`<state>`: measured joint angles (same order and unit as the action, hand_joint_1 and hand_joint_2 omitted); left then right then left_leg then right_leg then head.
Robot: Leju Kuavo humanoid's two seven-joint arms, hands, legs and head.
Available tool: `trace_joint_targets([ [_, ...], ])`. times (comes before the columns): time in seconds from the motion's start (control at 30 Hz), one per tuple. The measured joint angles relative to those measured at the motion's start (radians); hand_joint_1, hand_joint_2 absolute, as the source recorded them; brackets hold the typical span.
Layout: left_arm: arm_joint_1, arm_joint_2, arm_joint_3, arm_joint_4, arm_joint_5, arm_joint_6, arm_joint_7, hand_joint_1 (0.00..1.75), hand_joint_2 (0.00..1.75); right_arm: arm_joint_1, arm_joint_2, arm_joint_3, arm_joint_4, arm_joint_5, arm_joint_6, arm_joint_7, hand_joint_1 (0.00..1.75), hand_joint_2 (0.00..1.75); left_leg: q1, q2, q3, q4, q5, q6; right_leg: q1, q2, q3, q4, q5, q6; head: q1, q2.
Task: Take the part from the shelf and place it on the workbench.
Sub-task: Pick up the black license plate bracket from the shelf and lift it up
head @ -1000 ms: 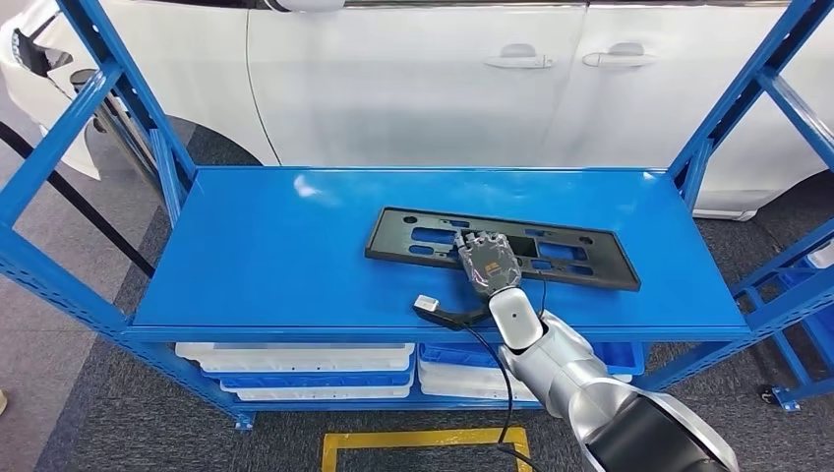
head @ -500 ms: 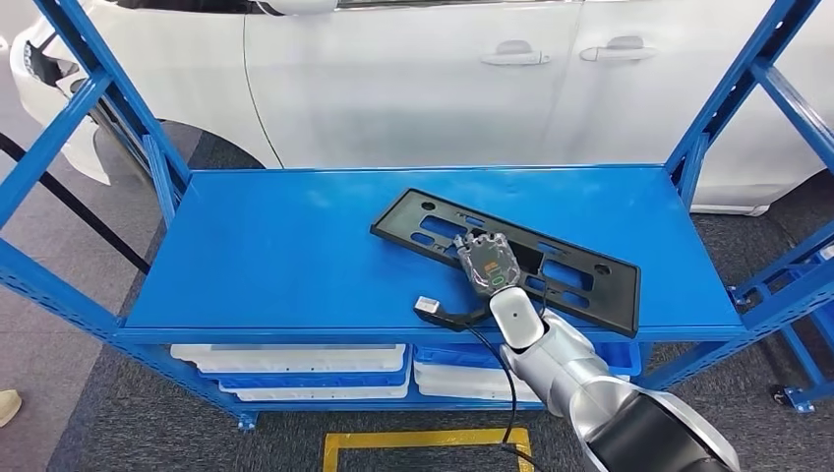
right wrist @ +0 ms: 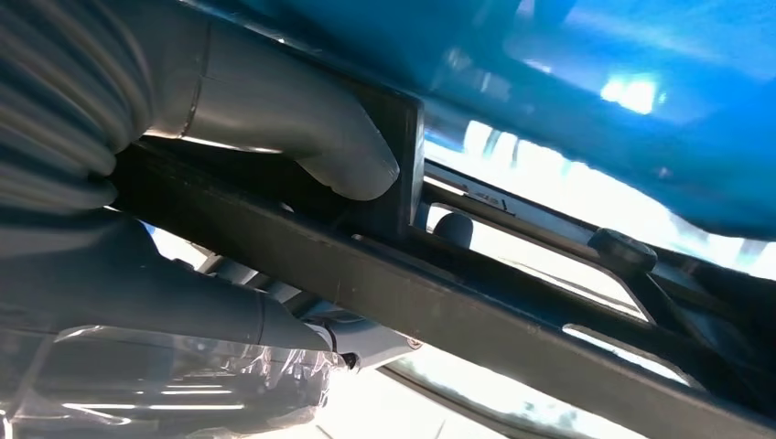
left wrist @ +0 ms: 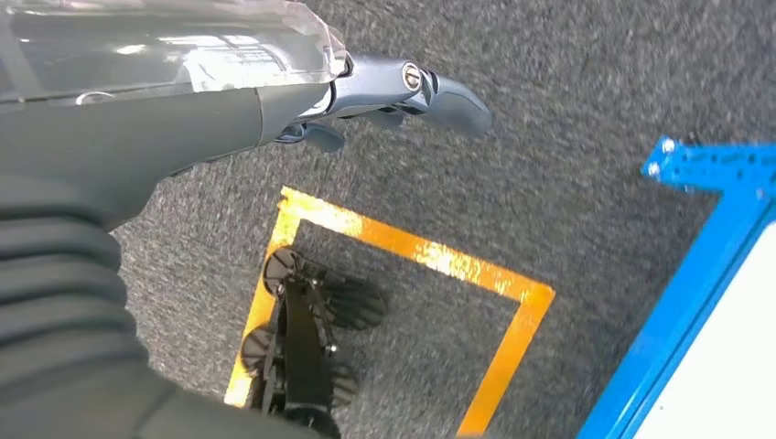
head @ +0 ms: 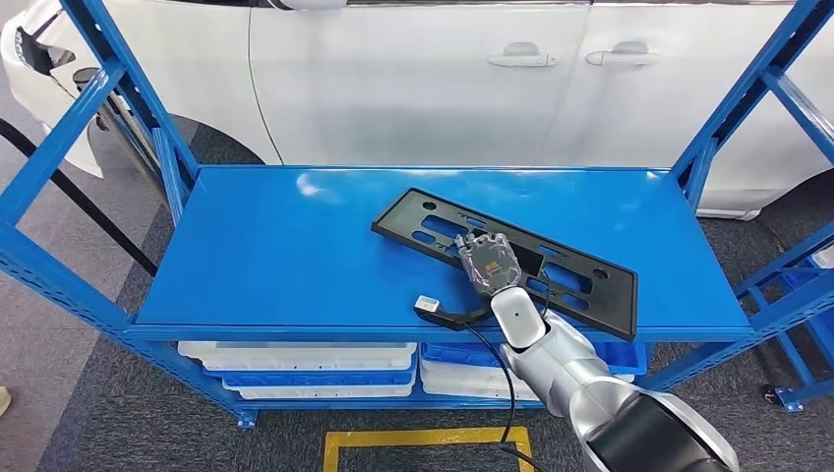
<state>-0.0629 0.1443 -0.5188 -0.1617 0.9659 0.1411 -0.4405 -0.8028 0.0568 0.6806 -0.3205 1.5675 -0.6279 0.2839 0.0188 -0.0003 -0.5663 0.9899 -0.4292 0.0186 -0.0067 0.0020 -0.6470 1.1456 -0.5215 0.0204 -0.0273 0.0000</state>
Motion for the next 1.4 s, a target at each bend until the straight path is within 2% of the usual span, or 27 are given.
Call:
trace_joint_targets([
  [0.03,0.000,0.000,0.000,0.000,0.000,0.000,0.000,0.00,1.75,0.001,0.000,0.000,0.000,0.000,0.000,0.000,1.75,1.75,-0.001,0.000,-0.002,0.000,0.000,0.002,-0.001,0.000,-0.036,0.073,-0.031,0.002,0.000,0.000],
  [0.07,0.001,0.000,0.000,0.000,0.000,0.000,0.000,0.00,1.75,0.003,0.000,0.000,0.001,0.000,-0.001,0.000,1.75,1.75,-0.001,0.000,-0.002,0.001,0.000,0.002,-0.001,0.000,-0.065,0.131,-0.049,0.003,0.000,0.000],
  [0.1,0.001,0.000,0.000,0.000,0.000,0.000,0.000,0.00,1.75,0.003,0.000,0.000,0.001,0.000,-0.001,0.000,1.75,1.75,-0.001,0.000,-0.002,0.001,0.000,0.002,-0.002,0.000,-0.078,0.156,-0.048,0.004,0.000,0.000],
  [0.13,0.001,0.000,0.000,0.000,0.000,0.000,0.000,0.00,1.75,0.003,0.000,0.000,0.001,0.000,-0.002,0.000,1.75,1.75,-0.001,-0.001,0.000,0.002,-0.001,0.001,-0.003,-0.001,-0.071,0.138,-0.026,0.003,0.000,0.000],
  [0.23,0.001,-0.001,0.000,0.000,0.000,0.000,0.000,0.00,1.75,0.000,0.000,0.000,0.001,0.000,-0.003,0.000,1.75,1.75,-0.003,-0.003,0.004,0.008,-0.009,-0.009,-0.005,-0.001,0.023,-0.062,0.070,-0.005,0.000,0.000],
  [0.3,0.000,-0.001,0.000,0.000,0.000,0.000,0.000,0.00,1.75,-0.001,0.001,0.000,0.001,0.001,-0.003,0.000,1.75,1.75,-0.006,-0.003,0.003,0.011,-0.013,-0.020,-0.001,-0.001,0.053,-0.130,0.087,-0.013,0.000,0.000],
  [0.4,0.000,0.000,0.000,0.000,0.000,0.000,0.000,0.00,1.75,-0.003,0.005,0.000,0.000,0.002,-0.004,0.000,1.75,1.75,-0.003,-0.003,0.001,0.014,-0.017,-0.037,0.000,-0.002,0.055,-0.137,0.089,-0.030,0.000,0.000],
  [0.47,0.000,0.000,0.000,0.000,0.000,0.000,0.000,0.00,1.75,-0.005,0.007,0.000,0.000,0.003,-0.005,0.000,1.75,1.75,-0.001,-0.003,-0.023,0.072,-0.055,-0.047,-0.003,-0.005,0.058,-0.144,0.092,-0.042,0.000,0.000],
  [0.53,0.001,0.001,0.000,0.000,0.000,0.001,0.000,0.00,1.75,-0.005,0.008,0.000,-0.001,0.003,-0.005,0.000,1.75,1.75,0.001,-0.003,-0.084,0.203,-0.120,-0.055,-0.003,-0.006,0.057,-0.145,0.092,-0.048,0.000,0.000],
  [0.57,0.002,0.001,0.000,0.000,0.000,0.001,0.000,0.00,1.75,-0.004,0.008,0.000,-0.001,0.003,-0.005,0.000,1.75,1.75,0.001,-0.003,-0.114,0.265,-0.142,-0.057,-0.002,-0.006,0.057,-0.145,0.092,-0.049,0.000,0.000],
  [0.6,0.003,0.001,0.000,0.000,0.000,0.001,0.000,0.00,1.75,-0.004,0.008,0.000,0.000,0.003,-0.005,0.000,1.75,1.75,0.001,-0.003,-0.132,0.299,-0.147,-0.059,-0.002,-0.005,0.057,-0.144,0.092,-0.049,0.000,0.000],
  [0.63,0.003,0.002,0.000,0.000,0.000,0.001,0.000,0.00,1.75,-0.004,0.008,0.000,0.000,0.003,-0.006,0.000,1.75,1.75,0.002,-0.003,-0.130,0.294,-0.131,-0.059,-0.002,-0.005,0.058,-0.144,0.091,-0.048,0.000,0.000],
  [0.67,0.003,0.002,0.000,0.000,0.000,0.001,0.001,0.00,1.75,-0.004,0.008,0.000,0.000,0.003,-0.011,0.000,1.75,1.75,0.002,-0.003,-0.109,0.247,-0.098,-0.058,-0.002,-0.004,0.060,-0.144,0.091,-0.047,0.000,0.000],
  [0.7,0.003,0.002,0.000,0.000,0.000,0.001,0.002,0.00,1.75,-0.004,0.008,0.000,-0.001,0.003,-0.019,-0.001,1.75,1.75,0.002,-0.003,-0.075,0.174,-0.058,-0.055,-0.002,-0.004,0.062,-0.143,0.089,-0.045,0.000,0.000],
  [0.77,0.003,0.003,0.000,0.000,0.002,0.001,0.003,0.00,1.75,-0.002,0.008,-0.004,-0.008,0.003,-0.039,-0.010,1.75,1.75,-0.001,-0.003,-0.017,0.049,-0.013,-0.046,0.002,-0.001,0.061,-0.140,0.087,-0.037,0.000,0.000],
  [0.8,0.002,0.003,0.000,0.000,0.004,0.000,0.000,0.00,1.75,0.003,0.006,-0.011,-0.023,0.000,-0.046,-0.022,1.75,1.75,-0.004,-0.003,-0.007,0.022,-0.008,-0.040,0.003,0.000,0.057,-0.138,0.088,-0.032,0.000,0.000],
  [0.87,0.002,0.003,0.000,0.000,0.009,-0.004,-0.008,0.00,1.75,0.024,0.001,-0.045,-0.092,-0.039,-0.051,-0.095,1.75,1.75,-0.005,-0.004,-0.009,0.014,-0.008,-0.027,0.004,0.002,0.052,-0.138,0.091,-0.020,0.000,0.000],
  [0.93,0.001,0.003,0.000,0.000,0.020,-0.010,-0.013,0.00,1.75,0.056,-0.003,-0.104,-0.189,-0.154,-0.052,-0.245,1.75,1.75,-0.002,-0.003,-0.008,0.008,-0.004,-0.015,0.002,0.002,0.045,-0.123,0.077,-0.010,0.000,0.000],
  [0.97,0.001,0.003,0.001,0.000,0.028,-0.016,-0.017,0.00,1.75,0.073,-0.004,-0.144,-0.245,-0.250,-0.051,-0.354,1.75,1.75,0.001,-0.003,-0.007,0.005,-0.002,-0.009,0.002,0.002,0.032,-0.091,0.056,-0.007,0.000,0.000],
  [1.07,0.001,0.003,0.006,0.000,0.049,-0.034,-0.037,0.00,1.75,0.132,-0.010,-0.261,-0.445,-0.591,-0.008,-0.647,1.75,1.75,0.001,-0.002,-0.005,0.005,-0.002,0.001,0.000,0.001,-0.054,0.097,-0.033,0.000,0.000,0.000],
  [1.1,0.002,0.003,0.008,0.000,0.055,-0.038,-0.042,0.00,1.75,0.155,-0.016,-0.289,-0.520,-0.688,0.017,-0.702,1.75,1.75,0.001,-0.003,-0.003,0.005,-0.004,0.002,-0.001,0.001,-0.074,0.140,-0.042,0.002,0.000,0.000],
  [1.13,0.004,0.003,0.010,0.000,0.062,-0.041,-0.047,0.00,1.75,0.176,-0.023,-0.311,-0.593,-0.772,0.048,-0.745,1.75,1.75,0.001,-0.004,0.000,0.005,-0.005,0.002,-0.002,0.001,-0.077,0.145,-0.033,0.002,0.000,0.000],
  [1.17,0.005,0.002,0.013,0.000,0.071,-0.044,-0.052,0.00,1.75,0.197,-0.030,-0.327,-0.666,-0.863,0.095,-0.787,1.75,1.75,0.001,-0.005,0.003,0.006,-0.007,0.001,-0.004,0.001,-0.062,0.113,-0.007,0.001,0.000,0.000],
  [1.23,0.006,0.000,0.025,0.000,0.092,-0.051,-0.064,0.00,1.75,0.243,-0.054,-0.334,-0.843,-1.118,0.255,-0.884,1.75,1.75,-0.001,-0.006,0.005,0.010,-0.012,-0.006,-0.004,0.000,-0.001,-0.015,0.056,-0.004,0.000,0.000],
  [1.27,0.005,-0.002,0.033,0.000,0.100,-0.054,-0.070,0.00,1.75,0.278,-0.067,-0.327,-0.964,-1.259,0.345,-0.921,1.75,1.75,-0.004,-0.006,0.003,0.015,-0.015,-0.010,-0.003,-0.002,0.024,-0.071,0.075,-0.007,0.000,0.000],
  [1.33,0.004,-0.005,0.046,0.000,0.107,-0.055,-0.078,0.00,1.75,0.354,-0.082,-0.308,-1.232,-1.462,0.461,-0.947,1.75,1.75,-0.008,-0.006,-0.005,0.021,-0.020,-0.020,0.000,-0.003,0.042,-0.118,0.084,-0.014,0.000,0.000],
  [1.4,0.005,-0.007,0.051,0.000,0.109,-0.054,-0.081,0.00,1.75,0.393,-0.079,-0.299,-1.418,-1.502,0.499,-0.949,1.75,1.75,-0.008,-0.005,-0.005,0.021,-0.024,-0.032,-0.001,-0.003,0.040,-0.123,0.084,-0.026,0.000,0.000],
])
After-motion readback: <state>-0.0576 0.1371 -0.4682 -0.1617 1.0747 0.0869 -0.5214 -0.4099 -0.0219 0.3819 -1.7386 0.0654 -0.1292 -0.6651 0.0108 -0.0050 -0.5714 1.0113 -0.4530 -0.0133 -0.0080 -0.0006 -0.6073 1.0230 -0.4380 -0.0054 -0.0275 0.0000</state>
